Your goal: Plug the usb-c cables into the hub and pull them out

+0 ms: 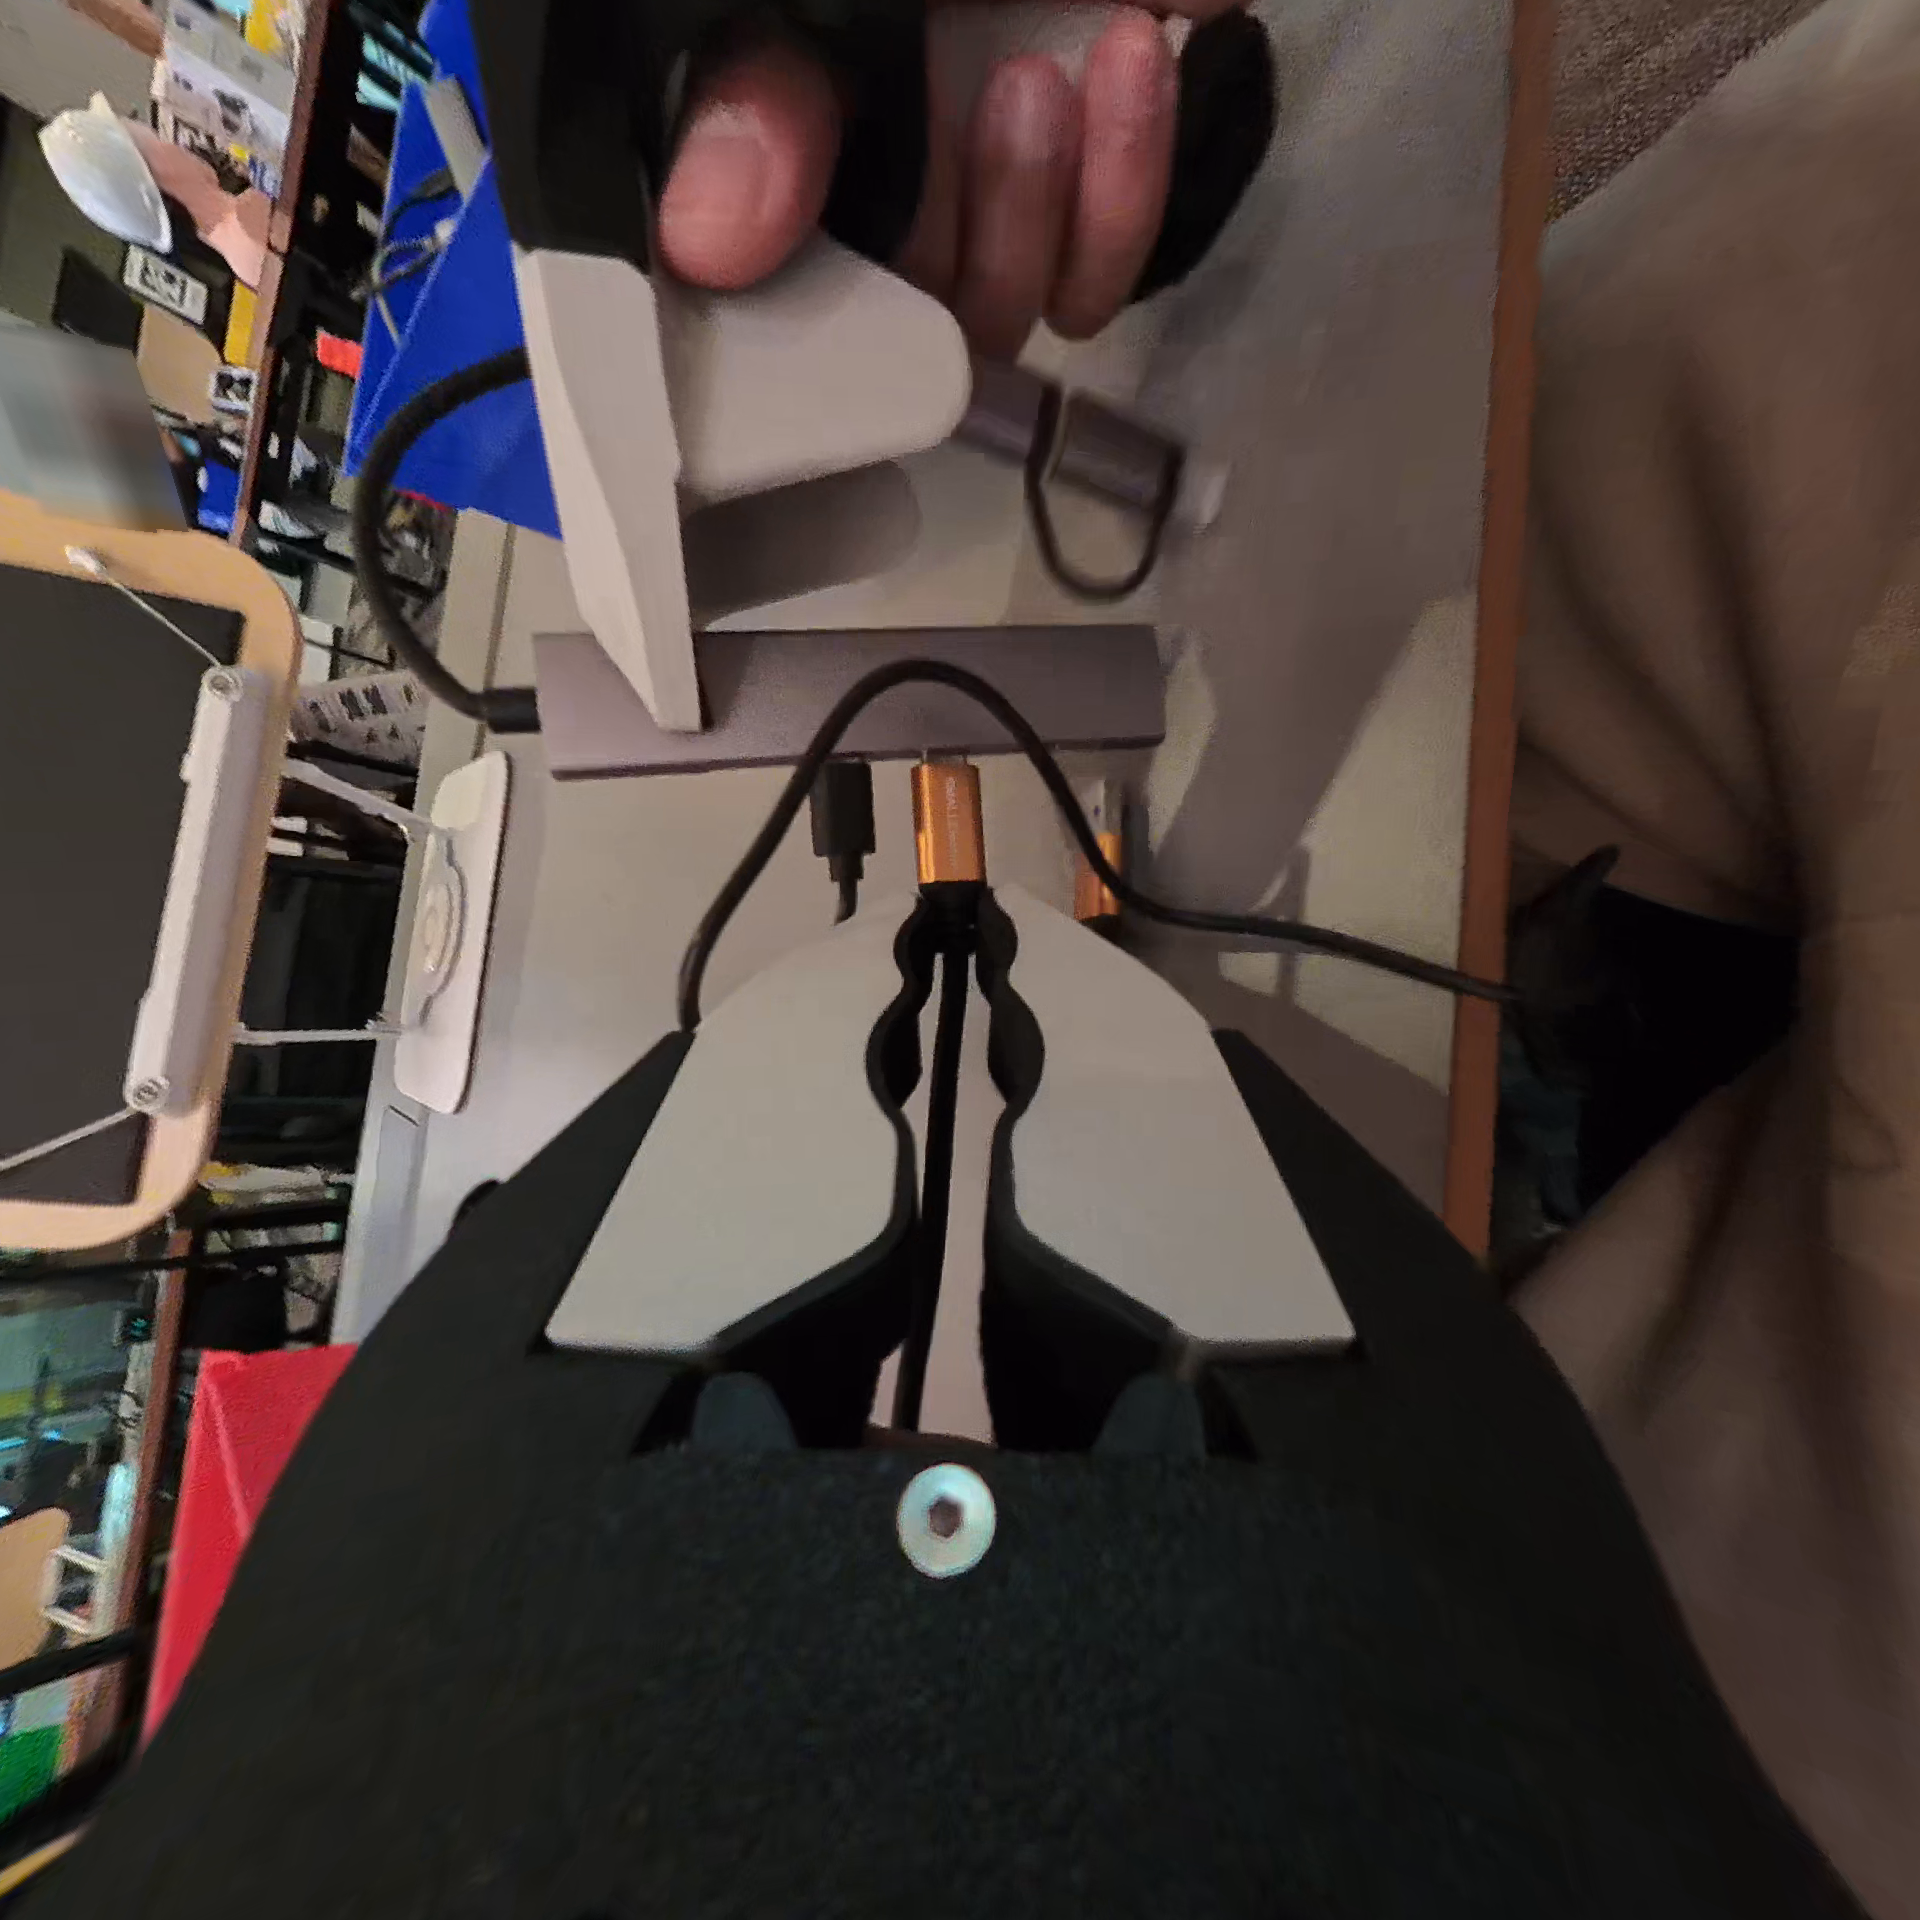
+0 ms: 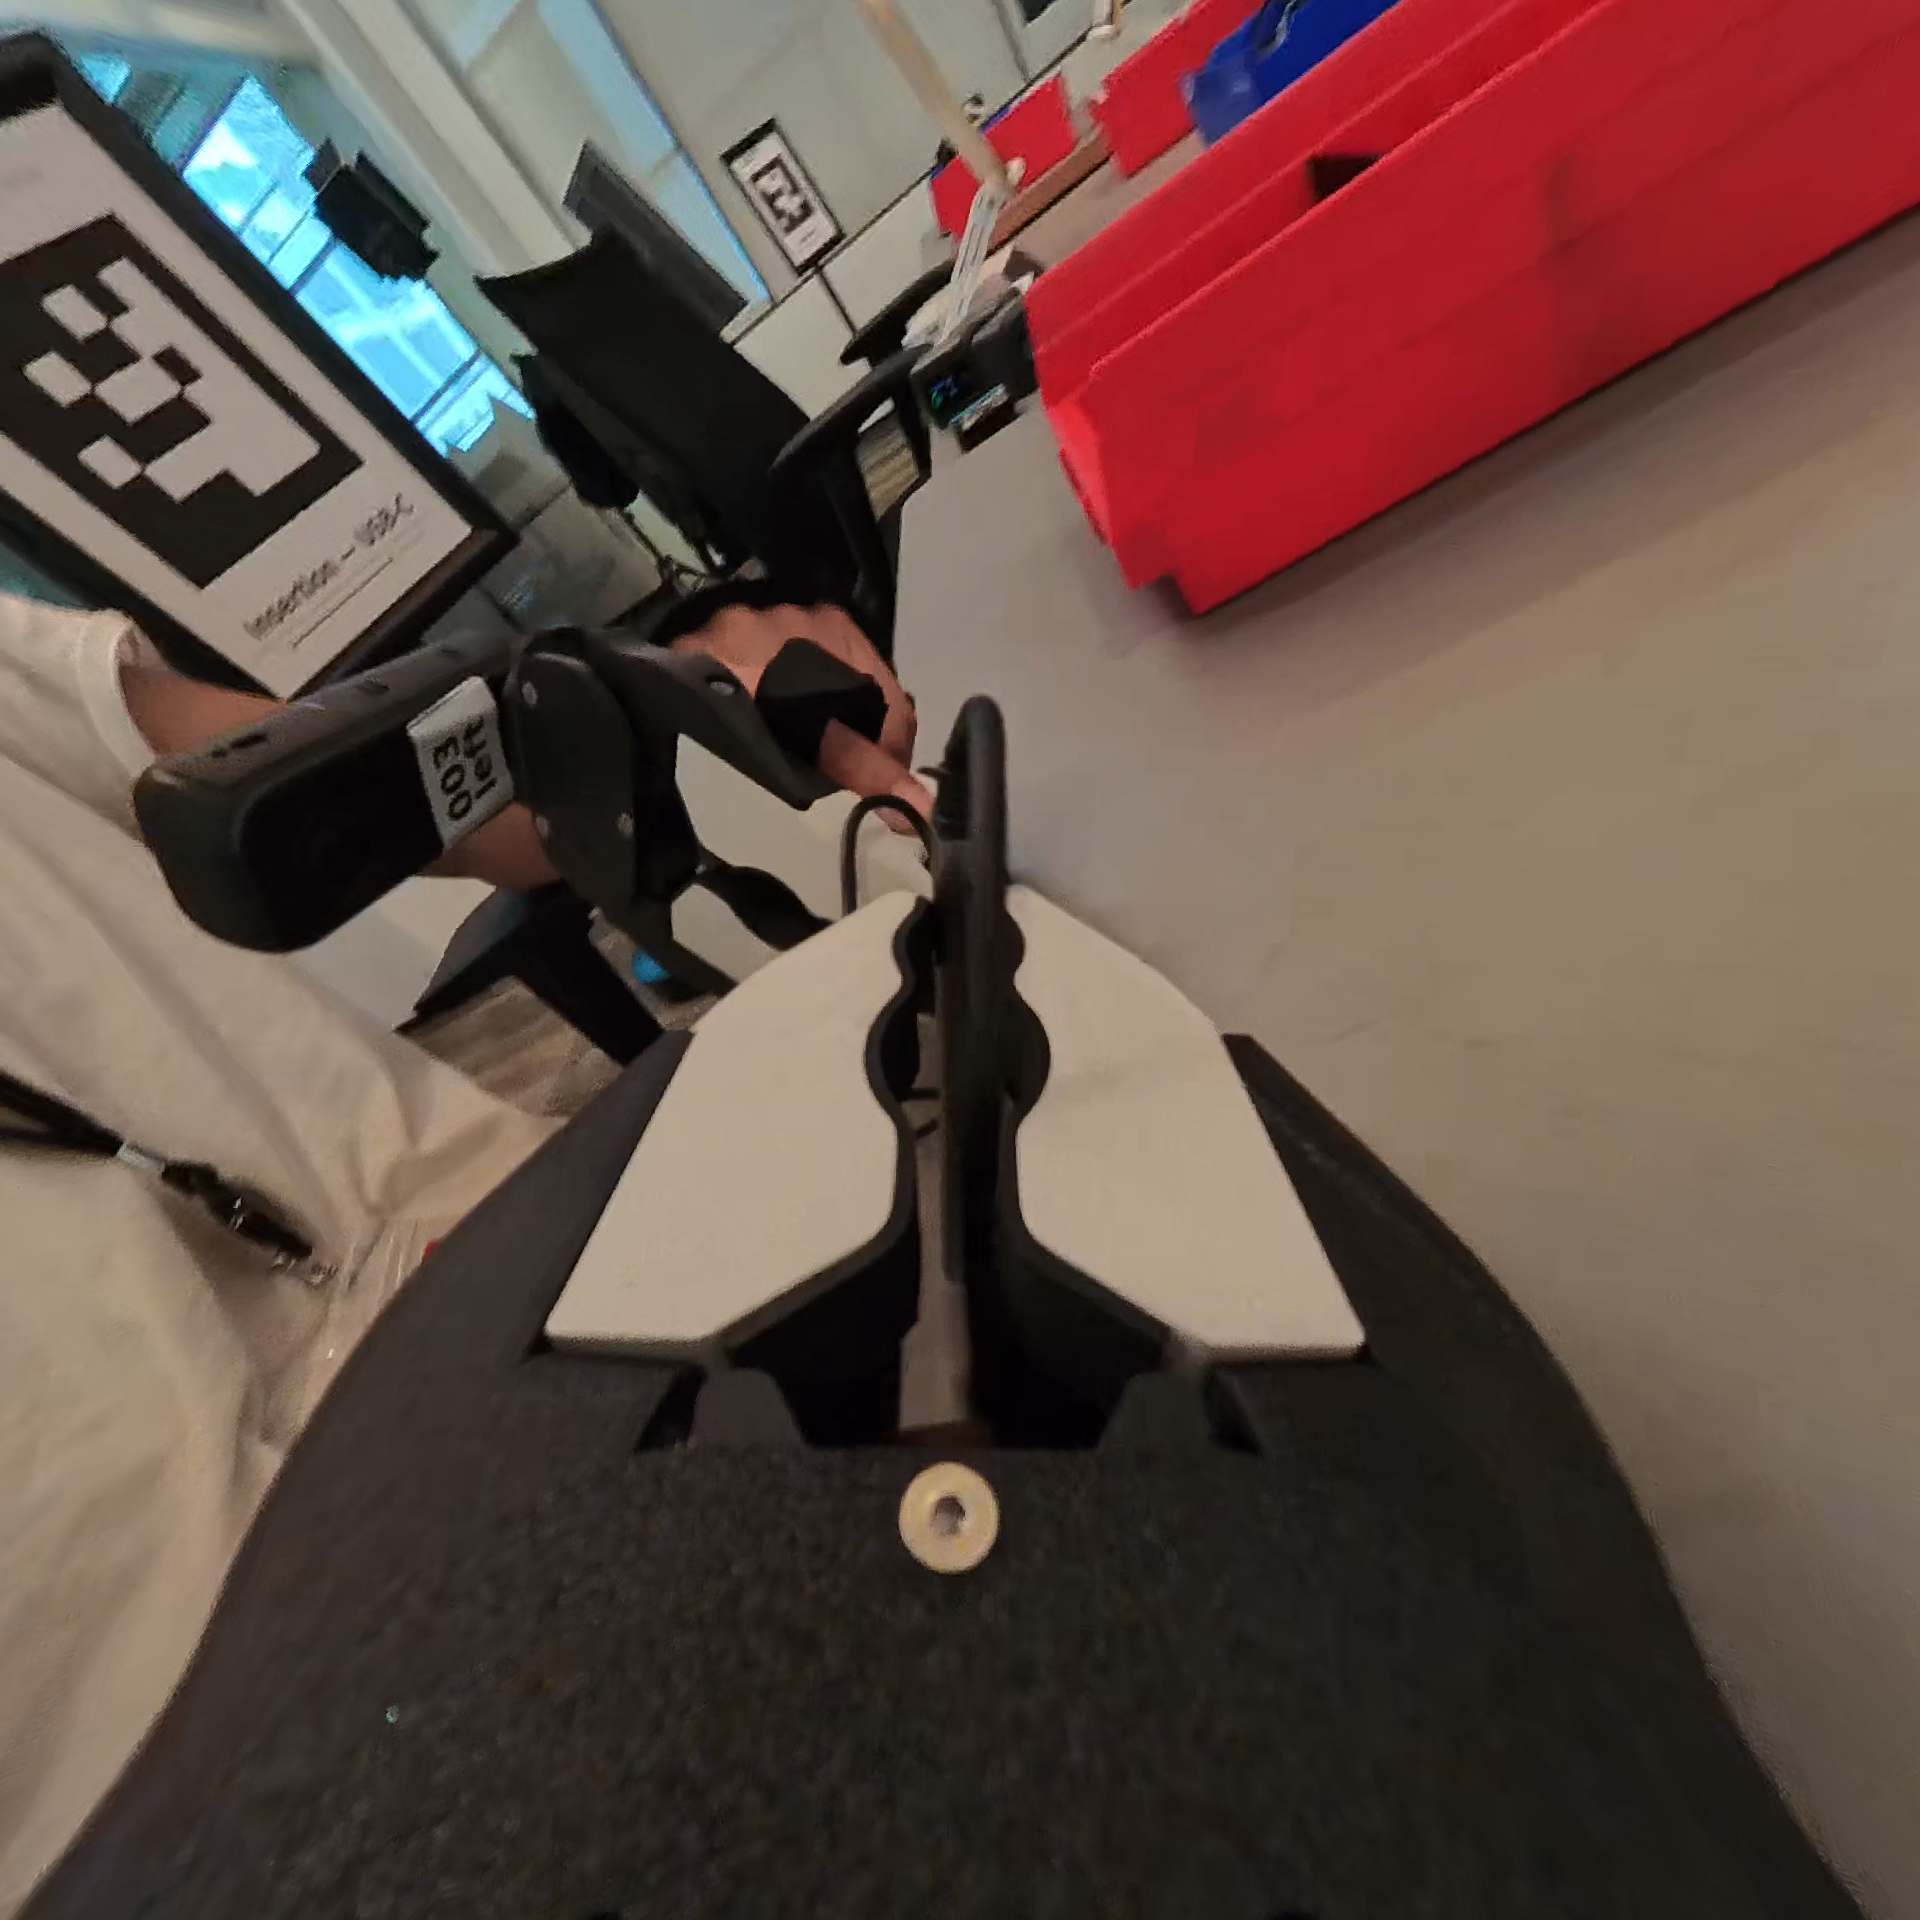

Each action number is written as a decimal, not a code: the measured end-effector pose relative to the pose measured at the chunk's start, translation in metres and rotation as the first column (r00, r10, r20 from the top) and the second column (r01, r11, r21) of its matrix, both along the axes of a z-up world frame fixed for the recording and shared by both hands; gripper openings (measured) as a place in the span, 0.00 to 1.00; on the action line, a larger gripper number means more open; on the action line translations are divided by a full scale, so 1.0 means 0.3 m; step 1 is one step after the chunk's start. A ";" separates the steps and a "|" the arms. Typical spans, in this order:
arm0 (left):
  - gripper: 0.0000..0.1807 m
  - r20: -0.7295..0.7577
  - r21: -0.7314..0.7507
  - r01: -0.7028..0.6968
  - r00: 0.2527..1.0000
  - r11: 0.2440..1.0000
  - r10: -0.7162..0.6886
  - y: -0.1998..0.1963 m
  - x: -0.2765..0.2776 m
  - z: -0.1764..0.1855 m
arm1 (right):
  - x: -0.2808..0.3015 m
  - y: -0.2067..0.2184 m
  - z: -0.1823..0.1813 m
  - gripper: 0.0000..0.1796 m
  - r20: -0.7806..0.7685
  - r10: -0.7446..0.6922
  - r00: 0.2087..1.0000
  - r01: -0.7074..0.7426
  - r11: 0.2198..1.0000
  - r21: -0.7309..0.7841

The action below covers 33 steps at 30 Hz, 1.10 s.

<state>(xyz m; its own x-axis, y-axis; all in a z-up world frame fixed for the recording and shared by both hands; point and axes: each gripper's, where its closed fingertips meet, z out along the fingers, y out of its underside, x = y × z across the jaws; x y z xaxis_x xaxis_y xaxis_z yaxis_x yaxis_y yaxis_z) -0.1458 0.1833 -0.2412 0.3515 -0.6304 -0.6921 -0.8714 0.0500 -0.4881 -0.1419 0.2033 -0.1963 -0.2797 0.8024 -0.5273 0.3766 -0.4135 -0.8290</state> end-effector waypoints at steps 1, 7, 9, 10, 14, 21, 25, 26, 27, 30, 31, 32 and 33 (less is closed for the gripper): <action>0.04 0.008 -0.004 -0.013 1.000 1.000 0.013 0.012 -0.007 -0.007 | -0.006 0.006 -0.011 0.05 0.018 -0.008 1.000 0.009 1.000 -0.001; 0.04 -0.036 -0.004 -0.008 0.999 1.000 0.008 0.047 -0.009 -0.056 | 0.033 -0.024 -0.182 0.07 0.258 0.064 0.964 -0.100 0.987 0.129; 0.04 -0.025 -0.010 -0.005 1.000 1.000 0.005 0.049 -0.003 -0.056 | 0.044 -0.024 -0.188 0.05 0.271 0.063 0.961 -0.100 0.987 0.125; 0.04 -0.022 -0.007 0.003 1.000 1.000 -0.003 0.048 0.003 -0.057 | 0.050 -0.025 -0.187 0.05 0.269 0.068 0.961 -0.105 0.987 0.125; 0.04 -0.051 0.013 0.038 0.998 0.999 -0.037 0.039 0.021 -0.059 | 0.070 -0.047 -0.183 0.05 0.262 0.112 0.959 -0.152 0.979 0.139; 0.03 -0.086 0.083 0.019 0.996 0.996 -0.011 0.049 0.012 -0.036 | 0.059 -0.045 -0.167 0.05 0.221 0.064 0.973 -0.108 0.975 0.192; 0.03 -0.078 0.086 0.014 0.997 0.996 -0.008 0.053 0.011 -0.030 | 0.052 -0.040 -0.167 0.05 0.210 0.022 0.977 -0.071 0.970 0.232; 0.03 -0.074 0.066 0.011 0.997 0.998 -0.006 0.051 0.013 -0.038 | 0.052 -0.040 -0.171 0.05 0.218 0.021 0.976 -0.074 0.968 0.239; 0.03 -0.089 0.062 0.001 0.996 0.998 0.005 0.054 0.010 -0.043 | 0.051 -0.039 -0.176 0.05 0.225 0.016 0.974 -0.073 0.967 0.246; 0.03 -0.086 0.064 -0.002 0.996 0.998 0.007 0.061 0.009 -0.043 | 0.048 -0.031 -0.176 0.05 0.224 0.009 0.975 -0.066 0.967 0.247; 0.04 -0.083 0.071 -0.006 0.996 0.997 0.012 0.067 0.007 -0.040 | 0.047 -0.025 -0.173 0.05 0.218 -0.002 0.976 -0.054 0.967 0.250; 0.04 -0.069 0.074 -0.010 0.997 0.997 0.015 0.073 0.006 -0.036 | 0.045 -0.016 -0.166 0.05 0.209 -0.013 0.978 -0.041 0.967 0.251; 0.04 -0.035 0.076 -0.016 0.999 0.997 0.018 0.080 0.005 -0.027 | 0.043 -0.006 -0.156 0.05 0.197 -0.024 0.980 -0.027 0.967 0.254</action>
<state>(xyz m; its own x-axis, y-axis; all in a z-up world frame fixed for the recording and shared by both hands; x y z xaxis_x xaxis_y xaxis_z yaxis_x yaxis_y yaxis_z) -0.1443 0.2074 -0.2494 0.3361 -0.5697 -0.7500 -0.8891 0.0709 -0.4522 -0.1291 0.2014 -0.2430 -0.1923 0.9165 -0.3508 0.5433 -0.1982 -0.8158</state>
